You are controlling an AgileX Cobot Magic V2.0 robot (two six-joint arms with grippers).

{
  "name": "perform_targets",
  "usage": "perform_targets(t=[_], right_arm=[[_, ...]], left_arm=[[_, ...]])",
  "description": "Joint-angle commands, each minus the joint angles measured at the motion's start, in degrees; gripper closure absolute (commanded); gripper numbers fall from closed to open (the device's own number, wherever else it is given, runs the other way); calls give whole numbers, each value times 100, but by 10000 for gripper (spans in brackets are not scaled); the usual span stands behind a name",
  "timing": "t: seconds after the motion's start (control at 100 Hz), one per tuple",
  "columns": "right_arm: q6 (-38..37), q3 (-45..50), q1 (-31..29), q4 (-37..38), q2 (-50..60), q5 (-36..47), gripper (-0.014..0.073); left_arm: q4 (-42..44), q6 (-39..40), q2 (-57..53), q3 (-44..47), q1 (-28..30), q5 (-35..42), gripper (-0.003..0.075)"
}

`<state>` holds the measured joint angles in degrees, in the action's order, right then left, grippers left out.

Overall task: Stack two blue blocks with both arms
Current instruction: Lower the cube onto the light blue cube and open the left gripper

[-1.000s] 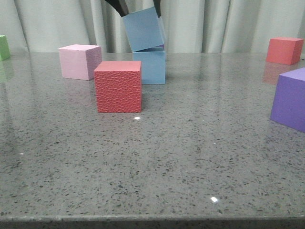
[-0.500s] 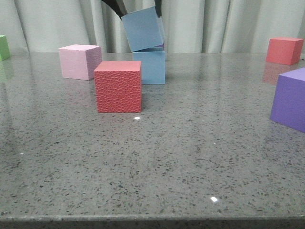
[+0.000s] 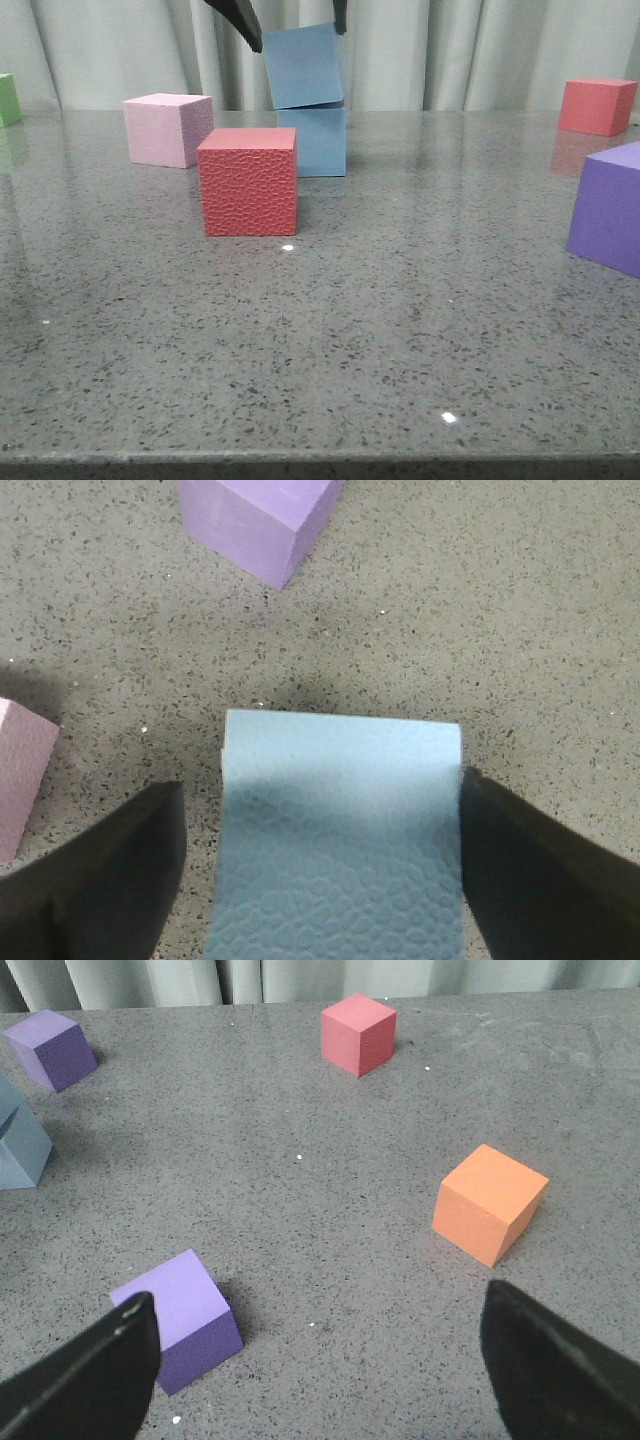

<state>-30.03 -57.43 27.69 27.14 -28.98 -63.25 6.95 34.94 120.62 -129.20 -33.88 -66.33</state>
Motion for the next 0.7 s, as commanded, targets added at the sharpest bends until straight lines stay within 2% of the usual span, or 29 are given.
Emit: perform_targets(t=[0.0,0.58,0.69], right_arm=[[87,-102,-10,244,-43,328,-51],[86,-102,-10,244,29,401,-51],[86,-100,-10,361,180,409,-51]], left_arm=[[23,-21,-414,-202,-46,299,180],[-84,-231,-433,-803,-96,9,183],[443,-260,-447,-803,-224,-206,184]])
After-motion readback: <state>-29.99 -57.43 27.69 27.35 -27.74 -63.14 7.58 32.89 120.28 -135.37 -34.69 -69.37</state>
